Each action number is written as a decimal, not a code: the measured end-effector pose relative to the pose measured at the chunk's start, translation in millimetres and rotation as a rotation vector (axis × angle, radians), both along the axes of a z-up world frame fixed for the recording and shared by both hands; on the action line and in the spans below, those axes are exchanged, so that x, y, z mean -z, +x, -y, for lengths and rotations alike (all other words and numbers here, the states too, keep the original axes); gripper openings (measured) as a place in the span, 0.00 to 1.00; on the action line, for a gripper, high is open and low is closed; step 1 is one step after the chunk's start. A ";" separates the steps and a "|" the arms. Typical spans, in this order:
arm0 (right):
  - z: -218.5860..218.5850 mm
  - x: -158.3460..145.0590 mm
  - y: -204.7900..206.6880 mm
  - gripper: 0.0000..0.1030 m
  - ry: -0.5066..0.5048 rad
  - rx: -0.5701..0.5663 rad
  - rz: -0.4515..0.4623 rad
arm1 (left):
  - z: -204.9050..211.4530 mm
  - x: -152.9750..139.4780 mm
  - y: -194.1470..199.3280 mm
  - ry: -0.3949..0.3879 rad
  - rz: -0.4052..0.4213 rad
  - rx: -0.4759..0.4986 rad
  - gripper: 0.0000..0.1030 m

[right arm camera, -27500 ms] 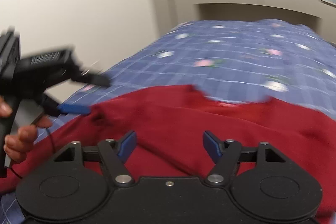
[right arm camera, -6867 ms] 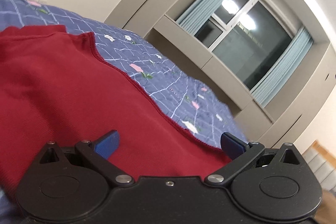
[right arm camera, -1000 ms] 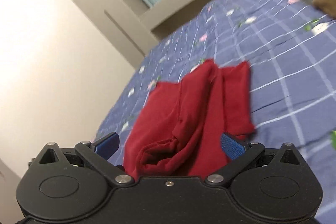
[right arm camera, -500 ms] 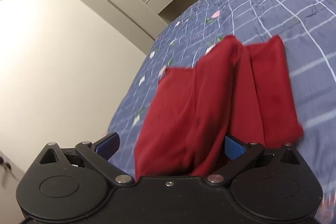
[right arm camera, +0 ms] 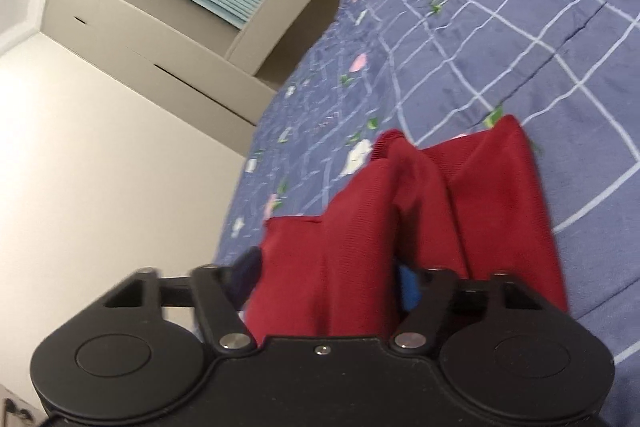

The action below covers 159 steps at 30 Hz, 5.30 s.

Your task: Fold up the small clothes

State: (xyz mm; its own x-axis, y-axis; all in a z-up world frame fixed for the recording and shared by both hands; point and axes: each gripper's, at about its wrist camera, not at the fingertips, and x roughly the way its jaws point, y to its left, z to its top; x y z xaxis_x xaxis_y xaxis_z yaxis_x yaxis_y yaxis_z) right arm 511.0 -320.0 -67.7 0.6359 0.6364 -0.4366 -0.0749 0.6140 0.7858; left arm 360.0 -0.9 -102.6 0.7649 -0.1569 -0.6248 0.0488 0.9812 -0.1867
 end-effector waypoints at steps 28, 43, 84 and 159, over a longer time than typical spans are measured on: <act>6.5 -21.4 -14.2 0.20 -0.578 0.008 0.182 | 15.0 -26.9 54.1 -0.102 -0.106 -0.037 0.99; -8.2 -17.1 9.0 0.93 -0.947 0.214 0.287 | 40.1 -48.4 144.9 -0.011 -0.042 -0.115 1.00; 1.5 19.1 -144.7 0.99 -0.755 0.128 0.219 | 43.9 -10.9 46.3 0.015 -0.133 0.008 1.00; 31.0 19.6 -106.5 0.56 -0.240 0.208 0.092 | 44.1 -32.7 129.8 -0.206 -0.269 0.105 0.65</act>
State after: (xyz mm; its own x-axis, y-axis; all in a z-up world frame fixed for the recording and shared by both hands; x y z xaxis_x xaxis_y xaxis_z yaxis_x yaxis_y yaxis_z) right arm 404.5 -351.0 -87.3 0.7854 0.3746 -0.4927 0.0075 0.7902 0.6128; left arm 489.9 -45.0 -69.9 0.5499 -0.3701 -0.7488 0.0697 0.9136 -0.4005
